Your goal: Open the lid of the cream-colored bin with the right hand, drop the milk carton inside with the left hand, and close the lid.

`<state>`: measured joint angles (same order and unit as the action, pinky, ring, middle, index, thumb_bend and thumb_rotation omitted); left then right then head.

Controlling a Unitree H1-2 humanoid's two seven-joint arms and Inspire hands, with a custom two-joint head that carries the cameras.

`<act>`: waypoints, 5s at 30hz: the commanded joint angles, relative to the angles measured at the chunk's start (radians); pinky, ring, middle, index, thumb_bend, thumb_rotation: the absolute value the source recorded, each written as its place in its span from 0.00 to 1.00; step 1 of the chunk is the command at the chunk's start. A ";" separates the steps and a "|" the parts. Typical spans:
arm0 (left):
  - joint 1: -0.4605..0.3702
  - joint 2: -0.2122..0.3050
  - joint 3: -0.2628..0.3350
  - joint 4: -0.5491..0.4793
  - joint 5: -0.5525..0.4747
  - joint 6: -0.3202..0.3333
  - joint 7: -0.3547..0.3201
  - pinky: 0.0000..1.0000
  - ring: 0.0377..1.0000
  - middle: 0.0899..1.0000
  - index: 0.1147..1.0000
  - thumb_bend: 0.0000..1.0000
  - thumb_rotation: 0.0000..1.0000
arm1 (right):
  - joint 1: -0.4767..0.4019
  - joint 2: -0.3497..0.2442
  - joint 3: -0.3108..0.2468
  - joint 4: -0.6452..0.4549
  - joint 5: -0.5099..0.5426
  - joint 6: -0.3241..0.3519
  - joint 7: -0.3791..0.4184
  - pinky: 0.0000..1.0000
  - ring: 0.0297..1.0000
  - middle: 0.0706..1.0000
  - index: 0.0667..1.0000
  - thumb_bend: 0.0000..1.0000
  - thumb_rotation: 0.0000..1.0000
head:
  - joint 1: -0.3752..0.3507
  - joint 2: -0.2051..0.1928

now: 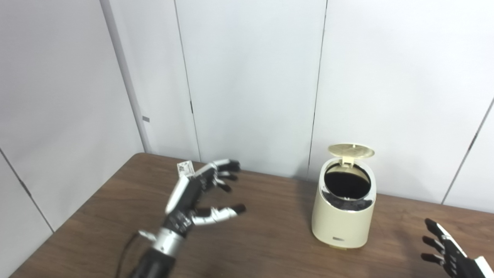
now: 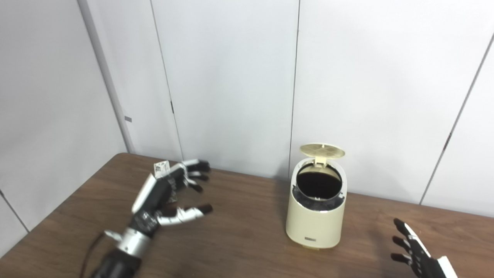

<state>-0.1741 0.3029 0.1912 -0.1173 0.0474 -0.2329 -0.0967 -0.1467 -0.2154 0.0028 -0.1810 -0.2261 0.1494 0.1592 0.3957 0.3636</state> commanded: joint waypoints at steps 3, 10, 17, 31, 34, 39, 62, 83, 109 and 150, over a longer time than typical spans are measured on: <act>-0.069 0.091 0.046 -0.028 0.017 0.017 0.018 0.57 0.69 0.74 0.76 0.82 0.07 | -0.034 -0.019 -0.001 -0.030 -0.003 -0.032 -0.014 0.73 0.88 0.93 0.91 0.79 0.20 | 0.005 -0.004; -0.126 0.185 0.086 0.062 0.035 0.024 0.037 0.62 0.76 0.78 0.78 0.84 0.06 | -0.044 -0.029 0.001 -0.023 0.004 -0.044 -0.008 0.68 0.86 0.92 0.90 0.81 0.22 | 0.011 -0.005; -0.167 0.215 0.110 0.189 0.067 0.012 0.085 0.66 0.79 0.82 0.80 0.91 0.09 | -0.050 -0.036 0.002 -0.024 0.009 -0.050 -0.005 0.64 0.85 0.91 0.90 0.83 0.28 | 0.013 -0.003; -0.218 0.240 0.091 0.414 0.134 0.008 0.171 0.67 0.83 0.86 0.83 0.96 0.06 | -0.053 -0.055 -0.005 -0.046 0.029 -0.023 -0.001 0.58 0.84 0.91 0.88 0.84 0.25 | 0.010 0.009; -0.225 0.241 0.082 0.459 0.141 -0.009 0.185 0.68 0.83 0.86 0.86 0.98 0.10 | -0.050 -0.057 -0.007 -0.050 0.040 -0.022 0.003 0.58 0.84 0.90 0.88 0.84 0.24 | 0.009 0.012; -0.244 0.236 0.067 0.552 0.154 -0.056 0.227 0.72 0.85 0.87 0.91 1.00 0.18 | -0.043 -0.073 -0.006 -0.050 0.030 -0.033 0.004 0.56 0.82 0.90 0.88 0.85 0.27 | 0.005 0.016; -0.280 0.179 0.027 0.773 0.080 -0.205 0.282 0.69 0.76 0.77 0.81 0.95 0.12 | -0.027 -0.122 -0.011 -0.098 0.031 0.016 0.026 0.49 0.77 0.86 0.85 0.87 0.30 | -0.002 0.040; -0.313 0.173 0.006 0.852 0.096 -0.214 0.339 0.66 0.69 0.70 0.71 0.93 0.09 | -0.015 -0.134 -0.012 -0.107 0.030 0.016 0.036 0.55 0.80 0.87 0.86 0.85 0.30 | 0.000 0.061; -0.370 0.123 0.015 0.921 0.028 -0.237 0.432 0.44 0.46 0.42 0.45 0.52 0.00 | 0.028 -0.147 -0.025 -0.129 0.050 0.034 0.041 0.53 0.79 0.86 0.85 0.88 0.44 | 0.001 0.072; -0.408 -0.019 -0.101 0.342 -0.008 -0.237 0.185 0.48 0.42 0.45 0.47 0.50 0.00 | -0.018 -0.028 0.027 -0.155 -0.039 0.118 -0.006 0.76 0.87 0.93 0.92 0.71 0.00 | -0.238 0.072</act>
<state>-0.5208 0.2777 0.0920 0.2687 0.0382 -0.4344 0.0937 -0.1248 -0.2422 0.0327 -0.3117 -0.2630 0.3021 0.1685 0.1566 0.4341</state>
